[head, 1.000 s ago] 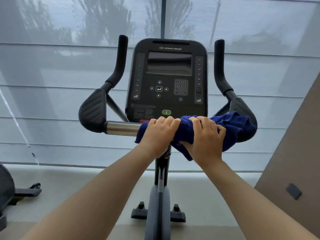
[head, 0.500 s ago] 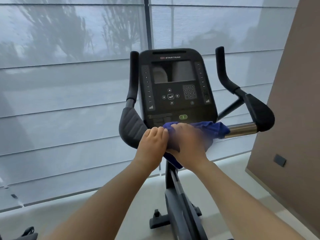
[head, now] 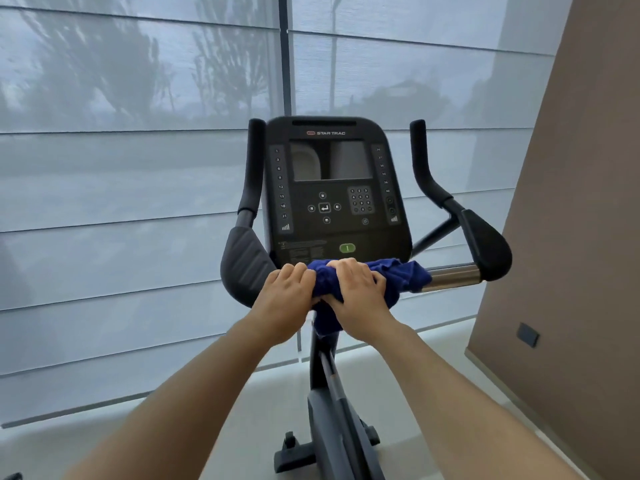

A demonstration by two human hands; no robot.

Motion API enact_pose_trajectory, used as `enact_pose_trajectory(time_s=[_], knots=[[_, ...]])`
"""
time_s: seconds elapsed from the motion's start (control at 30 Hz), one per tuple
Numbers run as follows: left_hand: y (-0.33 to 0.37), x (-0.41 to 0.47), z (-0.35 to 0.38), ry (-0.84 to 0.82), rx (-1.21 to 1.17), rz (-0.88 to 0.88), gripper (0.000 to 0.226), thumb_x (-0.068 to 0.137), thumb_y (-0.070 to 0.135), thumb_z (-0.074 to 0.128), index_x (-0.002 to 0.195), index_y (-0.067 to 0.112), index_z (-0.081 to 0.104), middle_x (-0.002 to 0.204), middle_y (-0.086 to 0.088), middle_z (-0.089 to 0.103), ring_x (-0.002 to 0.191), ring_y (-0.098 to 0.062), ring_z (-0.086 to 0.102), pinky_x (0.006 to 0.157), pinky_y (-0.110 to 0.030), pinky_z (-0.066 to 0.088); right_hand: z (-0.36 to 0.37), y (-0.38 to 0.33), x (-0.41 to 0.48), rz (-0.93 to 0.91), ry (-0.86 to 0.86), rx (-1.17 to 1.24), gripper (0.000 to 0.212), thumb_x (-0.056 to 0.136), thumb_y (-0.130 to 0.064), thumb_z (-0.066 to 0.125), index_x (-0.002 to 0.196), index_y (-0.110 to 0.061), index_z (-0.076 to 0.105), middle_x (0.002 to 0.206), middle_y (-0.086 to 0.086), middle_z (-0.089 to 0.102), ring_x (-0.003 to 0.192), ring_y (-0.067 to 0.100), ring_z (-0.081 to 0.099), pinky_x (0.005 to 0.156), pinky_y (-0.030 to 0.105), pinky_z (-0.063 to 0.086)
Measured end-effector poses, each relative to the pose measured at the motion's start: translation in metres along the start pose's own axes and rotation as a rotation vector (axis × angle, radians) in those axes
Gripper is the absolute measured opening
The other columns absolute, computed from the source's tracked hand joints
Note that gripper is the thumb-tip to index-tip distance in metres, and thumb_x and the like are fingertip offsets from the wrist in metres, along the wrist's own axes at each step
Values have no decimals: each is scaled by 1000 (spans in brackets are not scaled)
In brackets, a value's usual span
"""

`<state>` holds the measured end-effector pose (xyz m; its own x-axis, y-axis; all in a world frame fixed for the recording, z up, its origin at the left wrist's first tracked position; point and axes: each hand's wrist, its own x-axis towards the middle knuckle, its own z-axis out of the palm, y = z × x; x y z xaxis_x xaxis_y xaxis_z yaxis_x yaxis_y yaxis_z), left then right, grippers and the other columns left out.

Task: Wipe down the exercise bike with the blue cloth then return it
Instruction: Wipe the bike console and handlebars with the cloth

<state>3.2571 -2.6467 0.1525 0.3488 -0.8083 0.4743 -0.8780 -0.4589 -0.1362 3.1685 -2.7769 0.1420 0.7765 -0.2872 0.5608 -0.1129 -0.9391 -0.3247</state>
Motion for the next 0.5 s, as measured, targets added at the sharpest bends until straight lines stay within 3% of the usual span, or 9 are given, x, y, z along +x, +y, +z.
enact_pose_trajectory(time_s=[0.13, 0.27, 0.37, 0.43, 0.5], knots=[[-8, -6, -30, 79, -20, 28, 25, 80, 8, 62, 103, 12, 53, 102, -3, 56, 94, -23, 51, 84, -30, 40, -6, -20, -1, 43, 95, 206, 29, 86, -27, 50, 115, -22, 48, 116, -1, 52, 109, 21, 46, 96, 40, 27], [-34, -20, -55, 278, 51, 29, 40, 65, 6, 76, 101, 6, 61, 102, -9, 65, 87, -29, 62, 79, -37, 51, 2, -65, 5, 1, 256, 321, 40, 86, -29, 52, 123, -15, 48, 129, 3, 50, 122, 23, 43, 103, 47, 28], [-62, -26, -61, 266, 83, -11, 47, 58, -3, 77, 103, 2, 63, 107, -13, 65, 90, -32, 64, 80, -40, 52, 20, -91, 19, 12, 133, 236, 50, 93, -34, 48, 136, -14, 35, 143, 4, 37, 134, 23, 29, 111, 49, 17], [-80, -29, -52, 134, 28, -13, 55, 65, -7, 69, 118, 1, 58, 123, -17, 59, 107, -34, 60, 90, -40, 48, 35, -97, 26, 31, -18, 99, 59, 95, -44, 39, 143, -15, 22, 149, 3, 27, 138, 21, 22, 114, 48, 6], [-97, -32, -37, 3, -90, -19, 64, 81, -5, 54, 140, 4, 32, 149, -12, 33, 135, -28, 34, 111, -31, 27, 45, -97, 33, 51, -67, -16, 63, 94, -49, 35, 144, -15, 19, 149, 3, 30, 135, 22, 28, 114, 48, 10]])
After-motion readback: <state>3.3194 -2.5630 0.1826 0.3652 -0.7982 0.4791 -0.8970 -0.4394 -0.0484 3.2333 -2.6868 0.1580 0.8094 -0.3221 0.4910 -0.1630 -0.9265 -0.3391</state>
